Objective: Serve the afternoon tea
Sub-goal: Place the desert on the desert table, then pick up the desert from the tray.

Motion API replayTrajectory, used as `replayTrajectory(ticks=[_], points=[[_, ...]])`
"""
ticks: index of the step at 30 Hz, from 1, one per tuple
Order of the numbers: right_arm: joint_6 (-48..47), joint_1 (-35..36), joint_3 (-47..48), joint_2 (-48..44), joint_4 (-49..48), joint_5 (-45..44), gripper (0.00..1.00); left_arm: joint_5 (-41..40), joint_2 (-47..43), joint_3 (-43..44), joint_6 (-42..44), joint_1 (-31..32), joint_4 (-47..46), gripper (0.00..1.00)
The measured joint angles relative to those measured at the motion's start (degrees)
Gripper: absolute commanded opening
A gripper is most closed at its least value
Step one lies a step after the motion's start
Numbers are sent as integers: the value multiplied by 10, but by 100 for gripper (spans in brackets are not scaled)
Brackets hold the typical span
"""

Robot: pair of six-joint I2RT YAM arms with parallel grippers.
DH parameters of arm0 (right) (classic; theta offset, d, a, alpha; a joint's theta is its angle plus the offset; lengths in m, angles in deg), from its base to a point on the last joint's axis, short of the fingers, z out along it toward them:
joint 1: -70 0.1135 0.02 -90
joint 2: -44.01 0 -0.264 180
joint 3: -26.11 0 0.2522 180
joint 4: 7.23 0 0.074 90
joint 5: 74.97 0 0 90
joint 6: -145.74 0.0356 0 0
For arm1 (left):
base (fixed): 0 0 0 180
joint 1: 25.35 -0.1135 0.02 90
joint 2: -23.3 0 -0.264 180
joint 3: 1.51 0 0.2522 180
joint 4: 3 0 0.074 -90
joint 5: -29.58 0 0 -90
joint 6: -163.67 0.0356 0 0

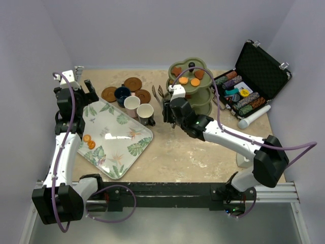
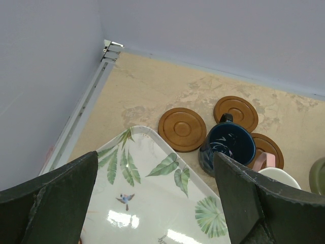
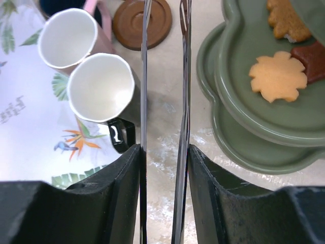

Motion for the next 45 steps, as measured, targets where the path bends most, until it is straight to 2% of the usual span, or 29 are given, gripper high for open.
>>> replayTrajectory(ticks=[5,10,15,20,32,45], points=[[-31,9,1,-30,-21,24,43,0,0,0,0,0,0,98],[-68,81,49,-26,-22,11,43,-5,0,0,1,3,0,97],[-102,171,144,47,-9,-6,43,-12,-2,0,4,12,0,95],[-128,226,208,138,4,11,45,-19,-10,0,11,31,1,95],[-168,263,347,339,45,57,51,7,-15,0,10,57,9,95],[-191,262,497,462,62,78,55,54,-15,0,4,56,10,95]])
